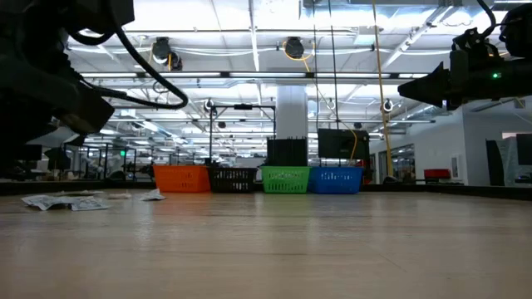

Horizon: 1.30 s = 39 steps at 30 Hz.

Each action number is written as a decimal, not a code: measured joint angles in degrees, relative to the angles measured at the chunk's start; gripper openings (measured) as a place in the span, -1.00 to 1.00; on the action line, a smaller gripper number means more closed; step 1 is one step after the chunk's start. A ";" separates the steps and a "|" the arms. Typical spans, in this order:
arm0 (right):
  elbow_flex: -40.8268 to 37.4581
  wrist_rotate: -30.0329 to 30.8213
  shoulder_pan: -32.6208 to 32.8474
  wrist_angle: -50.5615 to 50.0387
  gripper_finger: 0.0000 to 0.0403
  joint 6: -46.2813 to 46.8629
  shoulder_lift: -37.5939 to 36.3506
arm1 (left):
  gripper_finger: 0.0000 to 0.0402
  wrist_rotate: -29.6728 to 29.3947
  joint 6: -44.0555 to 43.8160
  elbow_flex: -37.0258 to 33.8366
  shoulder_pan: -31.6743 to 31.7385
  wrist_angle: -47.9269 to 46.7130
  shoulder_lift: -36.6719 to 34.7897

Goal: Pick & Place First Aid Supplies
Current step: Put the blue packet into the black bin

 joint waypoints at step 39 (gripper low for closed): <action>-0.01 0.01 0.00 0.00 -0.31 -0.01 0.00 | -0.98 2.92 15.68 0.38 11.02 -1.80 -14.09</action>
